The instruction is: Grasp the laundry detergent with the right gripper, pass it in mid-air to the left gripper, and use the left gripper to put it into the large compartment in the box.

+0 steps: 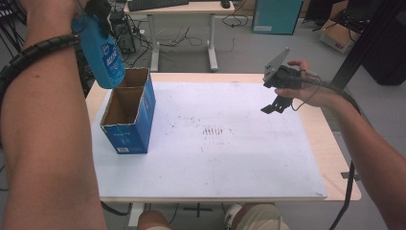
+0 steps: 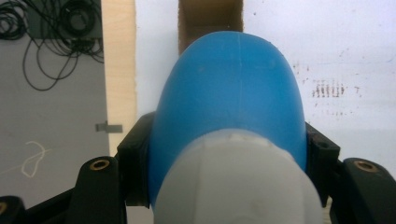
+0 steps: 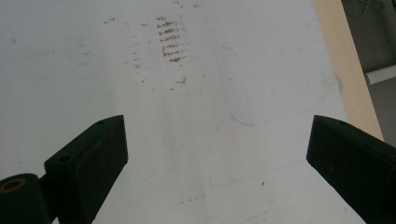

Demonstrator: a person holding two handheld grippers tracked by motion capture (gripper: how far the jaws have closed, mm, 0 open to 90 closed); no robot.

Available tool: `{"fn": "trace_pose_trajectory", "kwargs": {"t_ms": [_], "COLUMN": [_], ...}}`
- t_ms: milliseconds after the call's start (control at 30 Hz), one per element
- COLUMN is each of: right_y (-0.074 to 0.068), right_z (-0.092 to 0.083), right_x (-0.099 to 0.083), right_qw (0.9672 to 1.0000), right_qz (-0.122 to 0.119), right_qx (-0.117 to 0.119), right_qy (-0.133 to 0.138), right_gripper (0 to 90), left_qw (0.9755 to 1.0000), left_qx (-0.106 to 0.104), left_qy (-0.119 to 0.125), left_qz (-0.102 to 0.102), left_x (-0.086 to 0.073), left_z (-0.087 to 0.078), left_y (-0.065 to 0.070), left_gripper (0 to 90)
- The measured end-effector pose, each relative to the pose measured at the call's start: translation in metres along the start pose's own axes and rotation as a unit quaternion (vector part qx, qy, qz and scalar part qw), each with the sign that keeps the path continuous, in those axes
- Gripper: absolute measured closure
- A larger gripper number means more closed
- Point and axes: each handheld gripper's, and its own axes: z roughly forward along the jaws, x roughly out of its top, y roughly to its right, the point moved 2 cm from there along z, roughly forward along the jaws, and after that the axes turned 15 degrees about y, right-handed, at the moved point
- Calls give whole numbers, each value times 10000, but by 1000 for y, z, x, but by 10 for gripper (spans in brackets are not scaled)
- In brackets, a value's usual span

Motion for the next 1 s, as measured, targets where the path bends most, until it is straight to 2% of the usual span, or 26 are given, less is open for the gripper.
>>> {"fn": "trace_pose_trajectory", "kwargs": {"t_ms": [200, 433, 467, 733, 1000], "right_y": [-1, 0, -1, -1, -2], "right_z": [2, 6, 7, 10, 10], "right_x": [4, 6, 6, 6, 7], "right_qw": [10000, 9999, 9999, 9999, 9998], "right_qz": [-20, -152, -101, -116, -199], "right_qx": [14, 8, -10, 16, 16], "right_qy": [4, -30, -13, -55, -94], "right_gripper": [54, 54, 54, 55, 54], "left_qw": [10000, 10000, 10000, 9999, 9998], "left_qx": [-32, -48, -45, -95, -139], "left_qy": [-1, -6, -28, -59, -70], "left_qz": [-21, -79, -73, -104, -100], "left_x": [-4, -10, -11, -18, -26], "left_z": [8, 21, 23, 44, 68], "left_y": [-3, -10, -11, -16, -15], "left_gripper": [369, 368, 368, 368, 368]}}
